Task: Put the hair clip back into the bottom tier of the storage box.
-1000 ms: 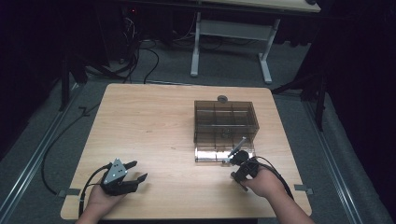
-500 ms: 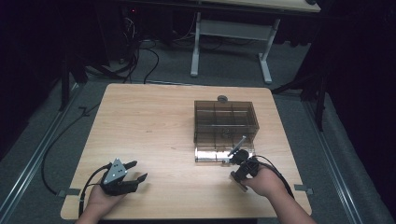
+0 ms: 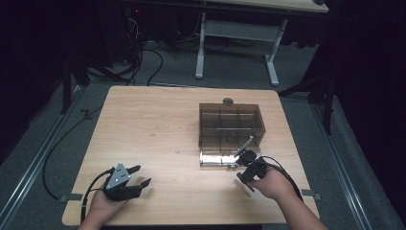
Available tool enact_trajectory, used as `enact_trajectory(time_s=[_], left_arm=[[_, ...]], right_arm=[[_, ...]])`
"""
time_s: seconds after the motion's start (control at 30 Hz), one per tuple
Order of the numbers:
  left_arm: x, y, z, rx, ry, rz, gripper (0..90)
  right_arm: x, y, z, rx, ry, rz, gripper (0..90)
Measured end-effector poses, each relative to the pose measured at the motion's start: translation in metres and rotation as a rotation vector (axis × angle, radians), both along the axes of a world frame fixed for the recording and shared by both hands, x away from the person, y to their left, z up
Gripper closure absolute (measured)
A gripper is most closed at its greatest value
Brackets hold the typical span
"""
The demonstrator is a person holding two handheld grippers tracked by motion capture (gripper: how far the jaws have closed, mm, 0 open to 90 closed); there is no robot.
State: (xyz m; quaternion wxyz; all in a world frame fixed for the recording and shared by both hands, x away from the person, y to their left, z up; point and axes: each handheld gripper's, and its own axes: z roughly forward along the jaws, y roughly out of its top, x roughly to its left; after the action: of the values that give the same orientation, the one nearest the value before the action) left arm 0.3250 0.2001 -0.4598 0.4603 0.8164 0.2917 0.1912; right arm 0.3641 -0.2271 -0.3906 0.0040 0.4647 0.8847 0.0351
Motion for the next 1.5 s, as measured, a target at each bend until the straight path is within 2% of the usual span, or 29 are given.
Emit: enact_trajectory(time_s=[0.23,0.43,0.7,0.73,0.93,1.07,1.17,1.2,1.3,1.47,1.5], left_arm=[[0.0,0.0,0.0,0.002,0.003,-0.003,36.1],[0.0,0.0,0.0,0.002,0.004,-0.002,36.1],[0.0,0.001,0.0,-0.004,0.006,-0.002,36.0],[0.0,0.001,0.0,-0.005,0.005,-0.002,36.0],[0.0,0.001,0.0,-0.004,0.007,-0.006,36.0],[0.0,0.001,0.0,0.0,0.007,-0.007,36.0],[0.0,0.001,0.0,-0.001,0.008,-0.007,36.0],[0.0,0.001,0.0,-0.003,0.007,-0.006,35.9],[0.0,0.001,0.0,-0.003,0.009,-0.006,36.0],[0.001,0.001,0.0,0.001,0.007,-0.008,36.0],[0.0,0.001,0.0,-0.004,0.006,-0.006,36.0]], right_arm=[[0.005,-0.001,0.004,0.008,-0.012,0.012,79.9],[0.01,0.001,0.009,-0.006,-0.019,0.021,79.9],[0.024,0.007,0.013,-0.015,-0.026,0.032,79.9],[0.025,0.008,0.013,-0.018,-0.023,0.019,79.9],[0.036,0.011,0.014,-0.017,-0.039,0.044,79.9],[0.041,0.015,0.016,-0.015,-0.041,0.032,79.9],[0.044,0.016,0.017,-0.011,-0.047,0.043,79.9],[0.044,0.018,0.018,-0.012,-0.039,0.028,79.9],[0.049,0.018,0.018,-0.01,-0.053,0.064,79.9],[0.058,0.021,0.02,-0.004,-0.062,0.082,79.9],[0.059,0.023,0.02,-0.008,-0.056,0.069,79.9]])
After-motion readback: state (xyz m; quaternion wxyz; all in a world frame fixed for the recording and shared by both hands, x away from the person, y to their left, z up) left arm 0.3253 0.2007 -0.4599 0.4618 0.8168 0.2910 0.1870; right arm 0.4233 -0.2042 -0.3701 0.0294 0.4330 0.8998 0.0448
